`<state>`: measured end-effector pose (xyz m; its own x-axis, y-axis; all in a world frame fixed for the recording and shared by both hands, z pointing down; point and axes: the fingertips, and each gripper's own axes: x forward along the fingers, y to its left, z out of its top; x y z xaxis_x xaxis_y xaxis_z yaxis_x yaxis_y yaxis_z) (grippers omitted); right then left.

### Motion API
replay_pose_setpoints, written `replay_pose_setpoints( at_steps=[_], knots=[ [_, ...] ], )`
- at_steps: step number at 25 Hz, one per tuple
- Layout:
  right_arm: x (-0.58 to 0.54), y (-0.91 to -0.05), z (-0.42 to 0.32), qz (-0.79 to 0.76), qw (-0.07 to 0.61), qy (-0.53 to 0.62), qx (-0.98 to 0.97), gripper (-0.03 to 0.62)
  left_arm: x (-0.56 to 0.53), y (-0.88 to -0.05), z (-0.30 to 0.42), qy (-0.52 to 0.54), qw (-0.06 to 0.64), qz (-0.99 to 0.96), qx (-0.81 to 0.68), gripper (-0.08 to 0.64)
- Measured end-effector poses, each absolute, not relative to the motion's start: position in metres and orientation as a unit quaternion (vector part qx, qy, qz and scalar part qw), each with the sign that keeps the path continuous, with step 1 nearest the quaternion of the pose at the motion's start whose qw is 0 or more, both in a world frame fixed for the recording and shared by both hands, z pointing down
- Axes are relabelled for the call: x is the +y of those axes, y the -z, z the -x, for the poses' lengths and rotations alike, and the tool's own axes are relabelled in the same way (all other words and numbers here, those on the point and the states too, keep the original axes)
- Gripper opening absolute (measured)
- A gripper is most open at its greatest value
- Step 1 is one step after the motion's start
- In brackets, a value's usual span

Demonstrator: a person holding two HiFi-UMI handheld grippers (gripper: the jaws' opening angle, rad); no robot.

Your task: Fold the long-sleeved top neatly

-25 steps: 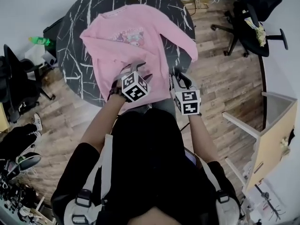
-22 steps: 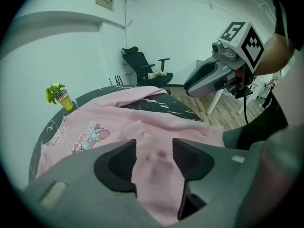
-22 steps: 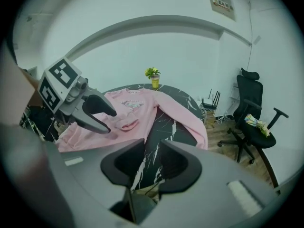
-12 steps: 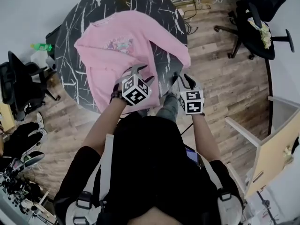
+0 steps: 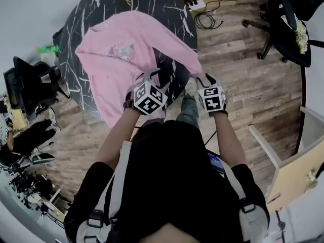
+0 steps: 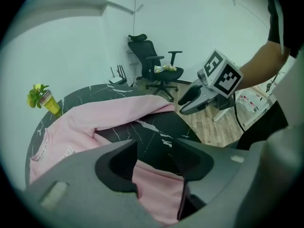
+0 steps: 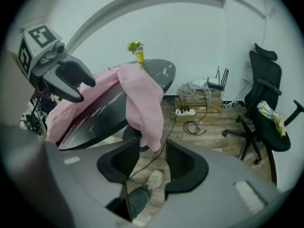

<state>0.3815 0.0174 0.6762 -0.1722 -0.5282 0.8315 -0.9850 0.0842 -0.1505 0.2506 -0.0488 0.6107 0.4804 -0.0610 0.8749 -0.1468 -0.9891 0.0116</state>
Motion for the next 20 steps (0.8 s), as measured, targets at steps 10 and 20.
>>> replay_pose_setpoints(
  at_steps=[10,20],
  knots=[
    [-0.002,-0.701,-0.381,-0.458,0.363,-0.363,-0.726,0.221,-0.06,-0.615,-0.257,-0.513,0.087,-0.845,-0.127,0.239],
    [0.002,-0.708,-0.385,-0.437,0.383,-0.342,-0.738,0.047,-0.058,-0.615,-0.242,-0.525,0.099,-0.832,-0.148,0.239]
  ],
)
